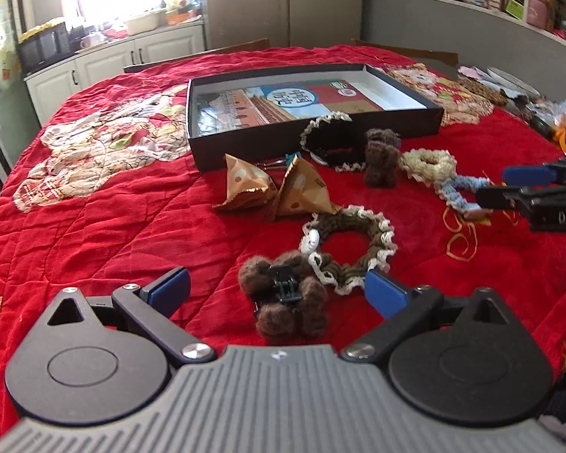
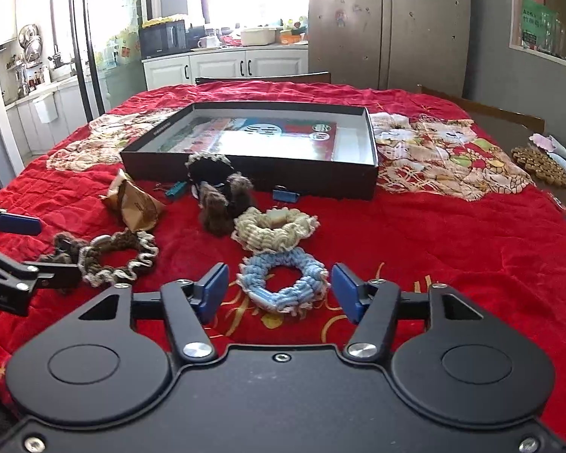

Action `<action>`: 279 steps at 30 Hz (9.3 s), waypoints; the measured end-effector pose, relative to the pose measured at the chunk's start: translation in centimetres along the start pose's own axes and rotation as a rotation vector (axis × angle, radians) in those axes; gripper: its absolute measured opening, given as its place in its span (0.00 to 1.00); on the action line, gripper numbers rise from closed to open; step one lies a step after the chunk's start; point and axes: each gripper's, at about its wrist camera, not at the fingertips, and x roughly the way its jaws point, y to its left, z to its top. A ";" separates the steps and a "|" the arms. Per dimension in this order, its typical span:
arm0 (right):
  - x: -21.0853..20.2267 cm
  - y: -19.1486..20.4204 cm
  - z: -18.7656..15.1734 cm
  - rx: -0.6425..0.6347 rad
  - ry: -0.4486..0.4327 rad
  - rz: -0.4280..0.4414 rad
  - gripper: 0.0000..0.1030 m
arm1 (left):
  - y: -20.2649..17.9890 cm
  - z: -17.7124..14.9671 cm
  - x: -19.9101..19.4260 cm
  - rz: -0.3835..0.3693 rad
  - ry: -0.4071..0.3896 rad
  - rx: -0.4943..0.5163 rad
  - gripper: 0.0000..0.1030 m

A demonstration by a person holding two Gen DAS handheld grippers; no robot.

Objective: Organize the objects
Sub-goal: 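Move left tool to brown pompom clip while right tool approaches blue crocheted scrunchie, then close left tool on brown pompom clip while right tool closes on blue scrunchie, then carry brown clip in left tool into black box while right tool carries blue scrunchie there, then open left tool releasing brown clip in box while right tool releases blue scrunchie, then withdraw both open tools from the box back over the bedspread, then move left tool to brown-and-white scrunchie while right tool approaches cream scrunchie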

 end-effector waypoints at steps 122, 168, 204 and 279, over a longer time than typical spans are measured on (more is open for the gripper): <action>24.2 -4.0 17.1 0.052 -0.044 -0.077 0.10 | 3.3 19.4 20.7 0.144 -0.063 -0.139 0.41; 25.5 -3.9 17.2 0.054 0.029 -0.097 0.40 | 2.8 19.3 19.9 0.181 -0.074 -0.099 0.79; 16.6 -0.7 15.7 -0.047 -0.042 -0.041 0.43 | 2.1 18.5 13.7 0.190 -0.140 -0.070 0.88; 2.0 -1.0 5.1 -0.054 -0.096 0.015 0.46 | 0.8 7.7 0.3 0.087 -0.207 -0.007 0.96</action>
